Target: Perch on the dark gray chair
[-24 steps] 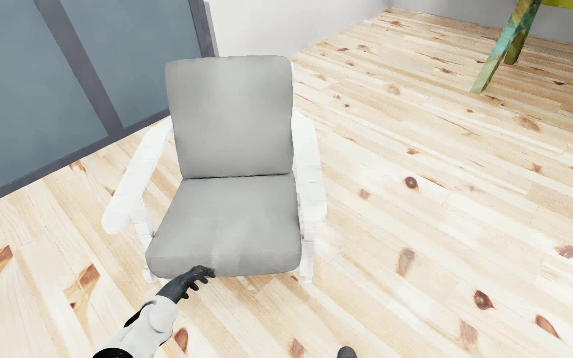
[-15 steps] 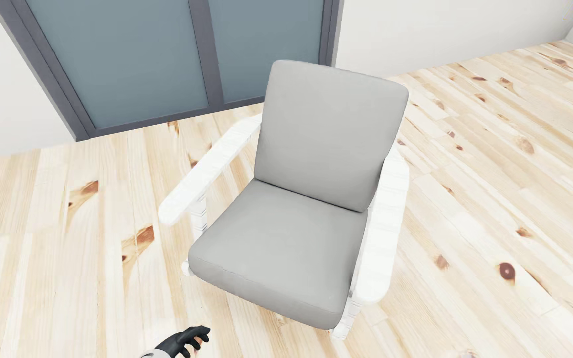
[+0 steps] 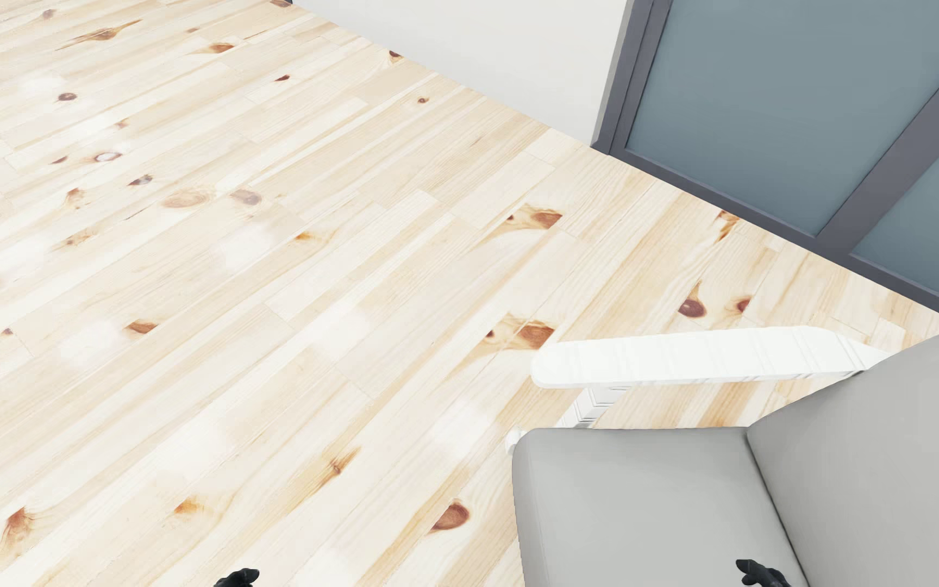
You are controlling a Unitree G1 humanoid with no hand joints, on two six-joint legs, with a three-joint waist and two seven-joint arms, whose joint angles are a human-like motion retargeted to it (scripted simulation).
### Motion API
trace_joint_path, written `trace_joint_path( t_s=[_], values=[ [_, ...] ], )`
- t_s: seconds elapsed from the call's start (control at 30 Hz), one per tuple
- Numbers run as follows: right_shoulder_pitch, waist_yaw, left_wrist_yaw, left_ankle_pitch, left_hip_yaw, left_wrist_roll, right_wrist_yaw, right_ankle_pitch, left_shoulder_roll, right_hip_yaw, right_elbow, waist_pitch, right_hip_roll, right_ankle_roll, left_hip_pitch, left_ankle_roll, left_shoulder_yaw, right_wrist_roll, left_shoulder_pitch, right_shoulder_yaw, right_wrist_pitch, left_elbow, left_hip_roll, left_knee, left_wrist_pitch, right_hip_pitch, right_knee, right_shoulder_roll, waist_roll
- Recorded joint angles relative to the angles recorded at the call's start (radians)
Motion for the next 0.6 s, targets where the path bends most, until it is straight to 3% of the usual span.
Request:
trace_joint_path(
  t_s=[0.03,0.07,0.1,0.13,0.17,0.2,0.23,0.27,0.3,0.33,0.37,0.4,0.43,0.5,0.53,0.57,0.6],
  values=[
    [-0.002,-0.009,-0.001,-0.017,-0.018,-0.004,0.02,-0.022,-0.013,0.044,0.018,-0.005,-0.005,-0.031,-0.012,-0.024,-0.033,-0.002,-0.034,0.007,0.008,-0.062,0.01,-0.006,-0.033,-0.049,-0.081,0.035,-0.004],
    [0.024,-0.014,-0.011,-0.013,-0.028,0.04,0.018,-0.077,-0.032,0.07,0.01,-0.002,-0.012,-0.025,-0.024,-0.063,-0.066,-0.041,-0.048,0.004,0.031,-0.121,0.016,-0.01,-0.004,-0.054,-0.214,0.067,-0.004],
    [0.06,-0.014,-0.033,-0.017,-0.046,0.031,0.038,-0.005,-0.038,0.094,-0.014,-0.023,-0.001,-0.063,-0.063,-0.111,-0.132,-0.052,-0.057,0.018,0.009,-0.19,0.047,0.013,-0.052,-0.02,-0.443,0.096,0.0],
    [0.059,-0.005,-0.04,-0.023,-0.058,0.08,0.013,0.039,-0.049,0.133,-0.016,-0.018,-0.009,-0.013,-0.096,-0.143,-0.183,-0.078,-0.092,0.014,0.003,-0.232,0.046,0.023,-0.081,-0.009,-0.594,0.116,-0.011],
    [0.071,0.01,-0.146,-0.005,-0.126,0.075,-0.021,0.056,-0.07,0.217,-0.048,-0.047,-0.026,-0.003,-0.143,-0.156,-0.21,-0.036,-0.098,0.037,0.079,-0.278,0.013,0.018,-0.082,-0.012,-0.658,0.116,-0.027],
    [0.057,0.003,-0.199,0.036,-0.197,0.098,-0.014,0.006,-0.081,0.234,-0.052,-0.005,-0.052,0.054,-0.15,-0.167,-0.263,-0.048,-0.131,0.02,0.069,-0.309,-0.017,0.005,-0.103,0.034,-0.632,0.112,-0.027],
    [0.03,0.021,-0.152,0.076,-0.219,0.105,-0.033,-0.027,-0.101,0.139,-0.07,0.024,-0.075,0.061,-0.237,-0.191,-0.294,-0.062,-0.182,0.024,0.052,-0.334,-0.022,0.04,-0.102,0.024,-0.647,0.093,-0.01],
    [0.029,0.046,-0.145,0.086,-0.196,0.13,0.0,0.019,-0.116,0.054,-0.102,0.007,-0.04,-0.005,-0.377,-0.216,-0.288,-0.119,-0.19,0.014,0.081,-0.349,0.004,0.132,-0.093,-0.032,-0.655,0.08,0.01],
    [0.024,0.052,-0.12,0.051,-0.192,0.142,-0.026,-0.067,-0.154,0.029,-0.102,0.04,-0.064,0.057,-0.401,-0.168,-0.276,-0.112,-0.193,0.018,-0.022,-0.343,-0.007,0.158,-0.078,-0.05,-0.587,0.046,0.024],
    [0.019,0.06,-0.063,0.004,-0.181,0.134,-0.048,-0.058,-0.157,0.056,-0.148,0.074,-0.034,0.015,-0.417,-0.166,-0.26,-0.109,-0.178,0.052,0.057,-0.361,0.038,0.207,0.009,-0.08,-0.541,0.027,0.03],
    [0.004,0.045,-0.031,-0.021,-0.185,0.121,-0.055,-0.076,-0.132,0.067,-0.138,0.097,-0.011,-0.043,-0.434,-0.169,-0.254,-0.1,-0.168,0.052,0.054,-0.36,0.069,0.296,-0.018,-0.093,-0.499,0.048,0.012],
    [-0.016,0.03,0.0,-0.046,-0.185,0.119,-0.065,-0.062,-0.115,0.051,-0.139,0.116,-0.015,-0.061,-0.46,-0.177,-0.258,-0.113,-0.153,0.018,0.08,-0.362,0.102,0.395,0.001,-0.131,-0.449,0.047,0.019],
    [-0.012,0.024,0.039,-0.057,-0.157,0.125,-0.12,-0.072,-0.092,0.032,-0.133,0.126,-0.022,-0.086,-0.471,-0.187,-0.266,-0.074,-0.145,0.007,0.086,-0.34,0.133,0.455,0.013,-0.19,-0.372,0.07,0.01],
    [-0.026,0.005,0.034,-0.051,-0.106,0.135,-0.12,-0.107,-0.061,0.063,-0.138,0.172,-0.039,-0.12,-0.486,-0.188,-0.228,-0.06,-0.178,-0.021,0.081,-0.285,0.183,0.52,0.031,-0.322,-0.196,0.068,0.01],
    [-0.048,-0.007,0.029,-0.099,-0.093,0.119,-0.093,-0.143,-0.045,0.086,-0.147,0.211,-0.044,-0.105,-0.498,-0.225,-0.191,-0.08,-0.196,-0.016,0.079,-0.277,0.215,0.499,0.046,-0.389,-0.109,0.04,0.021],
    [-0.054,-0.013,0.036,-0.145,-0.094,0.088,-0.039,-0.172,-0.028,0.089,-0.158,0.234,-0.062,-0.103,-0.574,-0.239,-0.168,-0.114,-0.205,-0.034,0.113,-0.276,0.225,0.546,0.037,-0.475,-0.006,0.028,0.029],
    [-0.057,-0.014,0.059,-0.161,-0.104,0.07,-0.012,-0.211,-0.017,0.097,-0.202,0.257,-0.088,-0.085,-0.705,-0.277,-0.157,-0.126,-0.22,-0.042,0.04,-0.27,0.226,0.672,0.037,-0.574,0.114,-0.008,0.037]
  ],
)
